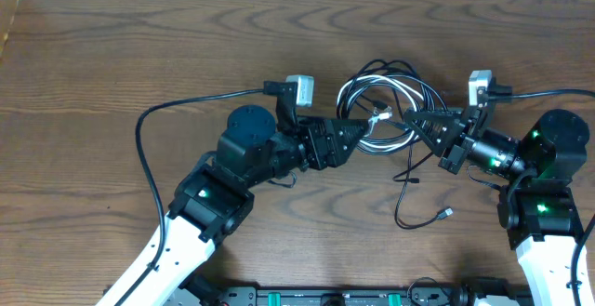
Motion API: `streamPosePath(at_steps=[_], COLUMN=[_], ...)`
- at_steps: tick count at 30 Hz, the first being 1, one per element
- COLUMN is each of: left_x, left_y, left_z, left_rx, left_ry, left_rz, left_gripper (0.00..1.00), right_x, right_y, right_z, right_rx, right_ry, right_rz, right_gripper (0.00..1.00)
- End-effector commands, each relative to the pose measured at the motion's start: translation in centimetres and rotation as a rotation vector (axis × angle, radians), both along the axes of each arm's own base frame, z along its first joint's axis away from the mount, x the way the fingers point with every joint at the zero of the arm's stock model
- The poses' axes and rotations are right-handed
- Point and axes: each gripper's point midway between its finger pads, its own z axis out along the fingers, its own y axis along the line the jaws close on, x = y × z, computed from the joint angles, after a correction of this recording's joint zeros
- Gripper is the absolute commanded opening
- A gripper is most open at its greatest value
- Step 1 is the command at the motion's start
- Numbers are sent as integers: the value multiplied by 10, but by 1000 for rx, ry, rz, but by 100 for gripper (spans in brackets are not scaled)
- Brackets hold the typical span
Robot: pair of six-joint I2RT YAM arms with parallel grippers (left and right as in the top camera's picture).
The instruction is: Untangle cables
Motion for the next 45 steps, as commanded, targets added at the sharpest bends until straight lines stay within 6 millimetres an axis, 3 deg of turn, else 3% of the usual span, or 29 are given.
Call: streamPosePath(at_steps=[1,7,9,11,13,14,23,29,30,37,45], left_x=[3,6,6,7,7,7,7,8,8,9,8], left_y=[-4,-6,-6,-7,-7,-7,-7,-5,-5,-4,-3], left_z=[-3,-3,-1,1,2,2,2,1,1,0,-3], left_rx=[-2,-6,-11,-16,-21,-21,-20,-16,-15,-8,53], left_ry=[4,-1,-8,-16,-22,-22,-22,-18,-16,-24,-108], left_rz=[-7,-8,-8,-8,-8,-8,-8,-3,-2,-3,-32], left_gripper=[72,68,61,42,14,8,7,8,7,7,8], right_x=[-3,-6,-6,-6,-6,-6,-6,7,10,21,26], right_y=[4,5,5,5,5,5,5,-4,-6,-22,-38], right_z=[7,7,7,7,6,5,4,-5,-8,-41,-63], right_rx=[-6,-3,-3,-4,-4,-4,-11,-40,-52,-142,-223], right_ry=[-33,-32,-30,-30,-27,-24,-30,-6,2,101,163], right_rz=[28,42,42,43,43,42,41,-52,-73,-202,-303], right_gripper=[1,1,1,1,1,1,4,49,51,51,48])
